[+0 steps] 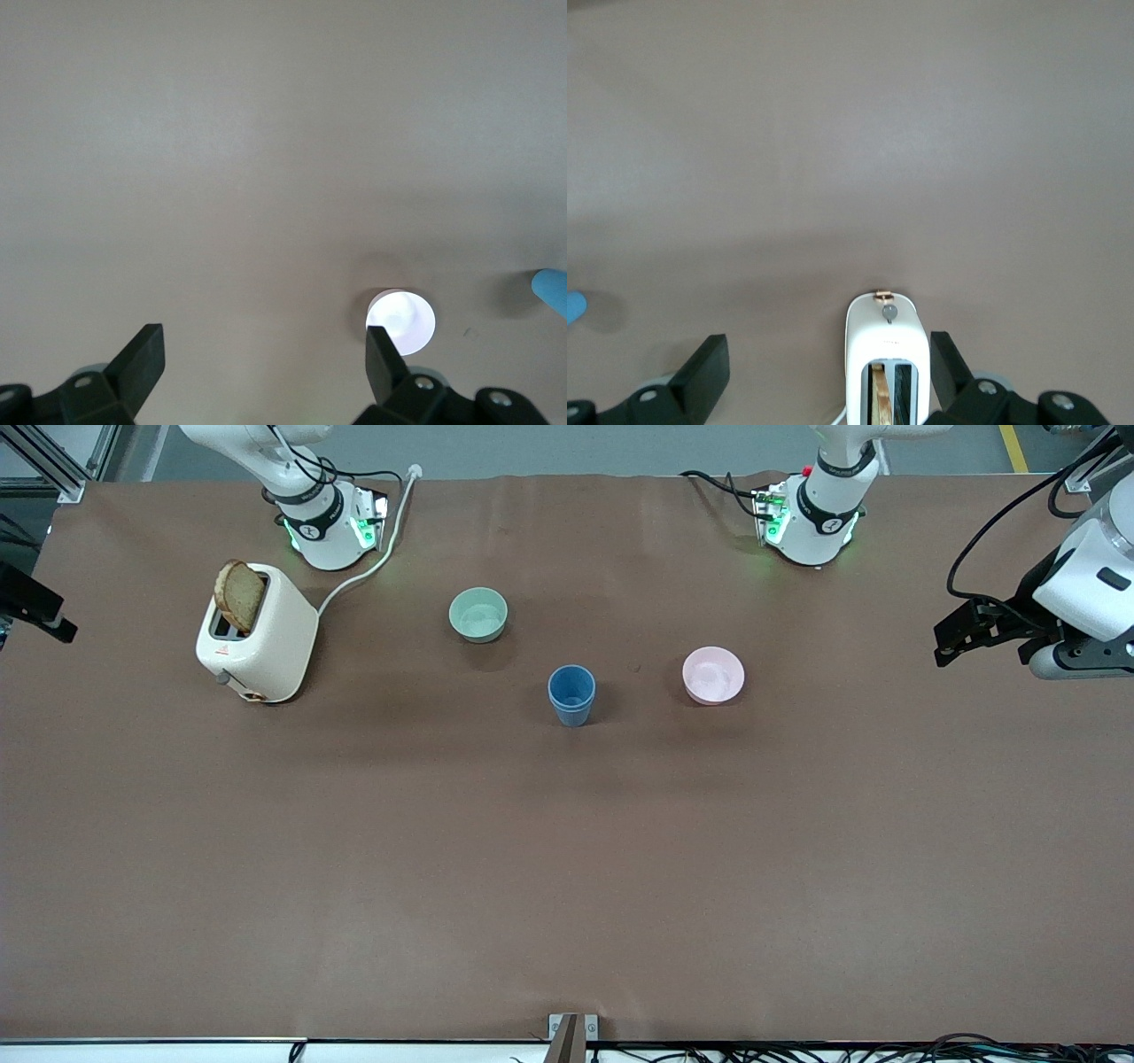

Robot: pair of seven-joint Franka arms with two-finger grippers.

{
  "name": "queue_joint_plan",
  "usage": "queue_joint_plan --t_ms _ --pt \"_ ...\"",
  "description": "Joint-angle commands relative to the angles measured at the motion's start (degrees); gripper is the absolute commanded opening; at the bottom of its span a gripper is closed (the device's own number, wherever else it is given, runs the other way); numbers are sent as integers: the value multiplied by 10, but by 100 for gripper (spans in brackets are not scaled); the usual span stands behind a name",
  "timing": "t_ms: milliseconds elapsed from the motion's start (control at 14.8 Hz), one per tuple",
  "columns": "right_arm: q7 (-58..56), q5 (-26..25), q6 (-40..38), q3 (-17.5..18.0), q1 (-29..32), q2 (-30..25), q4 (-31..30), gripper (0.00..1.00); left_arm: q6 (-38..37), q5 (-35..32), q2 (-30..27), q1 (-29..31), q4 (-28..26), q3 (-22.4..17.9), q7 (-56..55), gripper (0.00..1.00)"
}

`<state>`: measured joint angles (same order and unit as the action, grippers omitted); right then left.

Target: Stack blue cups with both arms

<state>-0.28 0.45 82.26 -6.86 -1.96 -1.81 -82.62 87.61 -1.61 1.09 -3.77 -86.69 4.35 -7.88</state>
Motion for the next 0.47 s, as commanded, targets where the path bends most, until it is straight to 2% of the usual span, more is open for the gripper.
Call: queue_joint_plan --t_ms 0,406 --pt "-9 -6 -17 2 3 8 8 100 -1 -10 7 -3 14 0 3 100" --pt "-4 -4 -11 2 4 9 -5 100 -1 -10 7 -1 14 0 4 100"
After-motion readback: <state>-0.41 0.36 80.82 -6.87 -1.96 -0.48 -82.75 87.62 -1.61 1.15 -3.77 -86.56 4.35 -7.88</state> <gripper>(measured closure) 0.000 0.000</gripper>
